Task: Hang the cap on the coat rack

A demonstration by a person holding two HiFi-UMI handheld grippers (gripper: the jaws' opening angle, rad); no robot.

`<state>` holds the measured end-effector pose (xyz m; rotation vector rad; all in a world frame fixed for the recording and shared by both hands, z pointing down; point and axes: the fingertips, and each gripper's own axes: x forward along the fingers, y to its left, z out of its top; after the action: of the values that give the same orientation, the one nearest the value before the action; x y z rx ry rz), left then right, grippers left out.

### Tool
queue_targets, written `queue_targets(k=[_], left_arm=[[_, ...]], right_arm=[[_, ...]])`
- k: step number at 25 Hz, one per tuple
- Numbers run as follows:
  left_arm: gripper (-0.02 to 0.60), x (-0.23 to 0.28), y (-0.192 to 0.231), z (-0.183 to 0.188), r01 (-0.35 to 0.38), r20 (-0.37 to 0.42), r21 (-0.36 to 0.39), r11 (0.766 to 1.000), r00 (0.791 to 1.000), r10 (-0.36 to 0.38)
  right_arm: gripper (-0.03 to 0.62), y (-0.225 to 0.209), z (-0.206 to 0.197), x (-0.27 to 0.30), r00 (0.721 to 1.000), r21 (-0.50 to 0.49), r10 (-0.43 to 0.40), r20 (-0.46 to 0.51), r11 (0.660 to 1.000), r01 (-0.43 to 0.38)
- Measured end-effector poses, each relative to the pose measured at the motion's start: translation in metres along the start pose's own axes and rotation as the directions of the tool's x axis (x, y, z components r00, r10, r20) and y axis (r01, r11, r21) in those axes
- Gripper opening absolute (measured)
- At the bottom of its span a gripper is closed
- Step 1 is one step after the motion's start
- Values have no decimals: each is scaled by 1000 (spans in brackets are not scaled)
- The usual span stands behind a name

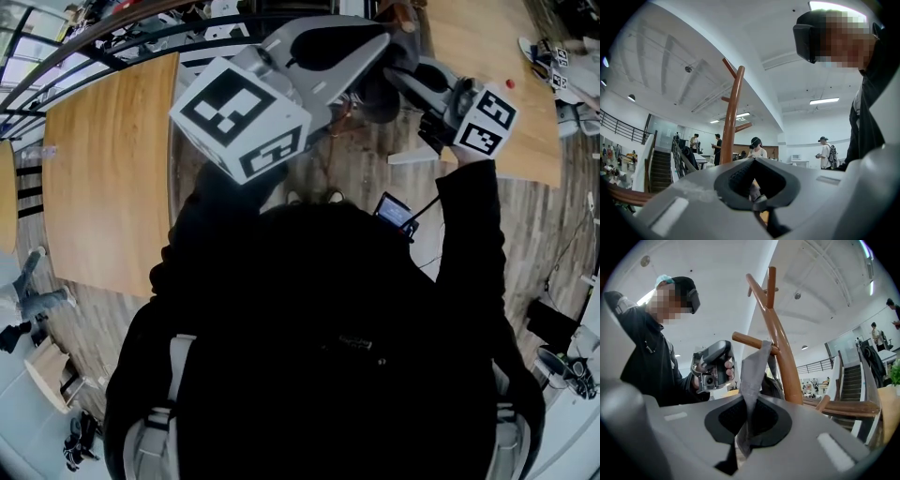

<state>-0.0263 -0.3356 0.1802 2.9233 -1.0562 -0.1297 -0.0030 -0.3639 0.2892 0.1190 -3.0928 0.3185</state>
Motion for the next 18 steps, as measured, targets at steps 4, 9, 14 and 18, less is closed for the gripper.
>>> queue_targets(k=[4, 9, 14, 18], left_arm=[[3, -1, 1, -3, -4, -5, -2, 1000, 1000, 4], [3, -5, 6, -12, -24, -23, -7, 1000, 999, 23], [3, -8, 19, -22, -26, -32, -33, 999, 999, 25], [3, -6, 15, -39, -23, -54, -44, 999, 998, 20]], right_arm=[[29, -4, 0, 1, 999, 4, -46, 4, 999, 46], [180, -3, 2, -7, 969, -2, -246, -9, 969, 246], [285, -7, 12, -24, 912, 27, -407, 47, 914, 406], [284, -13, 15, -56, 855, 46, -508, 103, 861, 506]])
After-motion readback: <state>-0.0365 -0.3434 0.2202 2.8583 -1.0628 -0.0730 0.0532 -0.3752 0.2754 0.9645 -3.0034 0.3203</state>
